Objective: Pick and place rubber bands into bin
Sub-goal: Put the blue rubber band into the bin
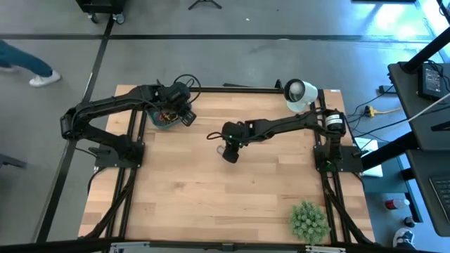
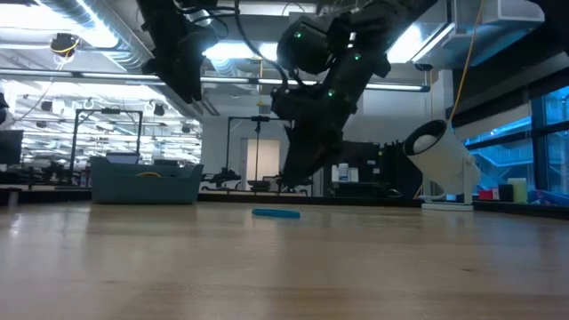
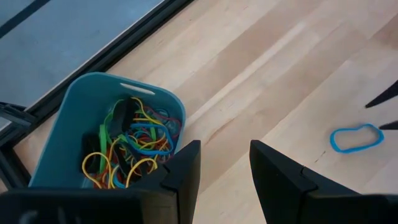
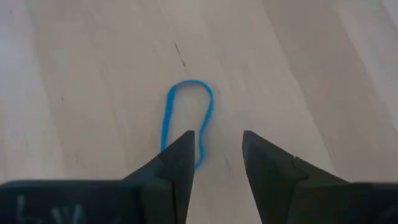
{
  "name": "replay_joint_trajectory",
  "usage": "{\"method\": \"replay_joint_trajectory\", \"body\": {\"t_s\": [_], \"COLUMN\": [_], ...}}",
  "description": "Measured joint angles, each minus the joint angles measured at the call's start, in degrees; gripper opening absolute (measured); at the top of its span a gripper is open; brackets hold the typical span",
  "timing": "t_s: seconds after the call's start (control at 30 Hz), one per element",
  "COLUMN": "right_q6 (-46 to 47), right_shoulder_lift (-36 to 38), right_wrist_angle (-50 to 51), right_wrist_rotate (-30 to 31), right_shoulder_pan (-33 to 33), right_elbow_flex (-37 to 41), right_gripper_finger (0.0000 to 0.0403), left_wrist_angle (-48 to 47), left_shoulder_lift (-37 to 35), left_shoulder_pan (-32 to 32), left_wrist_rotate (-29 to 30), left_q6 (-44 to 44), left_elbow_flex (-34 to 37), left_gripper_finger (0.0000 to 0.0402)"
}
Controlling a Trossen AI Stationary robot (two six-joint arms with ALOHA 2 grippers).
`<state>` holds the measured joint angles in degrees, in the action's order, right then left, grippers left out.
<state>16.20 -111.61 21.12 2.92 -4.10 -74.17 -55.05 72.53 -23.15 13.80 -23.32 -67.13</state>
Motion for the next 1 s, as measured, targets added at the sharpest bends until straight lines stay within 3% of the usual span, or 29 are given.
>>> {"method": "replay_joint_trajectory", "body": {"t_s": [0.53,0.63,0.77,1.0], "right_q6": [-3.13,-4.87,-6.69,-7.63], "right_shoulder_lift": [-8.29,-8.93,-8.47,-5.19], "right_wrist_angle": [-2.25,-1.86,-1.82,0.22], "right_wrist_rotate": [1.92,4.06,2.91,1.44], "right_shoulder_pan": [2.56,3.74,3.89,3.05], "right_elbow_flex": [-0.32,-0.35,-0.27,0.20], "right_gripper_finger": [0.0131,0.0099,0.0020,0.0004], "left_wrist_angle": [0.02,0.02,0.05,6.75], "left_shoulder_lift": [0.02,0.02,0.02,0.02], "left_shoulder_pan": [1.13,1.43,2.09,4.14], "left_wrist_rotate": [-0.22,-0.40,-0.87,-1.36], "left_q6": [-2.67,-3.14,-4.08,-1.61], "left_elbow_flex": [0.02,0.01,0.02,0.02], "left_gripper_finger": [0.0134,0.0134,0.0134,0.0134]}}
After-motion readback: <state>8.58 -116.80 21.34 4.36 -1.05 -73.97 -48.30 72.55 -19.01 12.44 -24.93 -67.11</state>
